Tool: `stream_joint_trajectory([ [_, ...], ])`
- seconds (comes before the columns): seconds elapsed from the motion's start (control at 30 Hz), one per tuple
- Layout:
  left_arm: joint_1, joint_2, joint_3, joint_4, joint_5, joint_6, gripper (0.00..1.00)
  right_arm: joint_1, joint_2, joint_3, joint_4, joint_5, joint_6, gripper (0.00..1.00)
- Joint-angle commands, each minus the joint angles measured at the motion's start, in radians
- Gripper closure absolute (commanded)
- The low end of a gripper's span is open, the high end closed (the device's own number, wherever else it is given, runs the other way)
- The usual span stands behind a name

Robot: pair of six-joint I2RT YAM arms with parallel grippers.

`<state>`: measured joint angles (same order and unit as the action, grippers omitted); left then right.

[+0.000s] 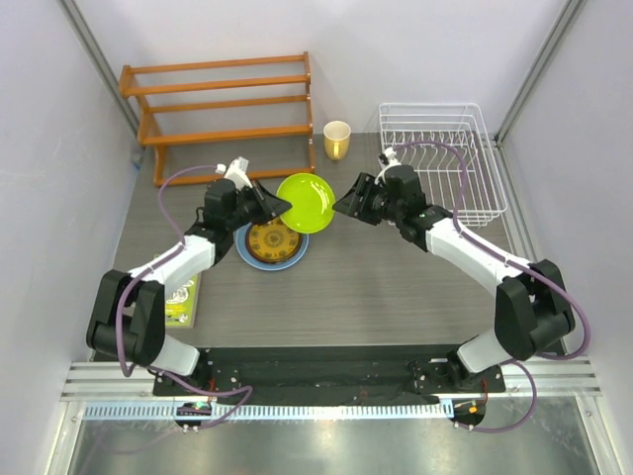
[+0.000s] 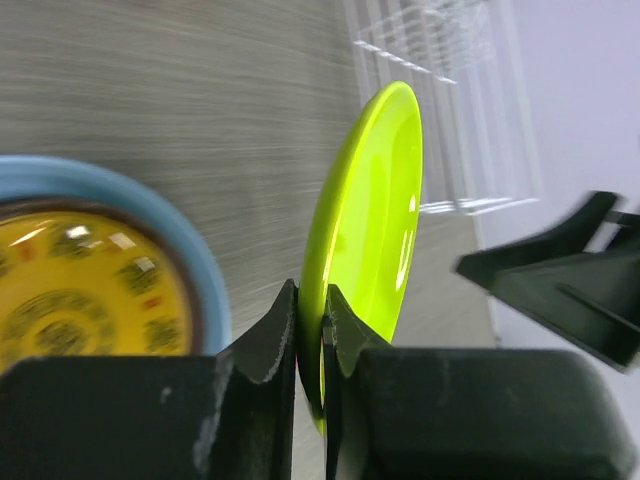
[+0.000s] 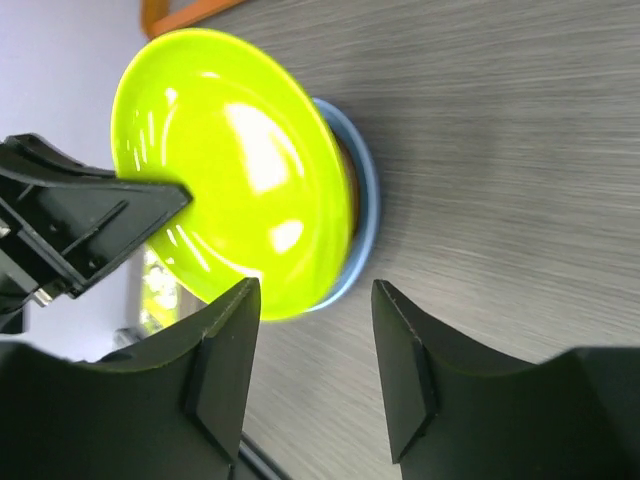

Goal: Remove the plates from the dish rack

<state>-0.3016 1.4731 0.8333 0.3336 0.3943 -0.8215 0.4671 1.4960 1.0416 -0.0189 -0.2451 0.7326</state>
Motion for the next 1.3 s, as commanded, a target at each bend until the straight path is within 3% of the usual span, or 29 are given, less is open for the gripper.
stream_joint_trajectory([
  [0.0,0.019,-0.083,0.017,-0.195,-0.161,0.116,0.94,0.001,-0.063,0.044,-0.111,0.121,-0.100,0.45],
  [0.1,0.044,-0.097,0.009,-0.277,-0.202,0.127,1.00,-0.010,-0.069,0.029,-0.128,0.144,-0.113,0.44],
  [0.7,0.116,-0.017,-0.102,-0.251,-0.221,0.111,0.95,-0.028,-0.048,-0.012,-0.145,0.158,-0.148,0.43],
  [0.8,0.119,-0.002,-0.100,-0.249,-0.226,0.114,0.85,-0.030,-0.046,-0.014,-0.148,0.161,-0.150,0.43],
  [0.83,0.119,0.001,-0.102,-0.246,-0.224,0.116,0.75,-0.031,-0.045,-0.014,-0.148,0.161,-0.151,0.43],
  [1.03,0.119,0.013,-0.097,-0.251,-0.216,0.128,0.44,-0.039,-0.040,-0.012,-0.162,0.171,-0.163,0.43],
  [1.27,0.119,-0.030,-0.062,-0.330,-0.273,0.173,0.30,-0.041,-0.049,-0.008,-0.199,0.222,-0.200,0.43],
])
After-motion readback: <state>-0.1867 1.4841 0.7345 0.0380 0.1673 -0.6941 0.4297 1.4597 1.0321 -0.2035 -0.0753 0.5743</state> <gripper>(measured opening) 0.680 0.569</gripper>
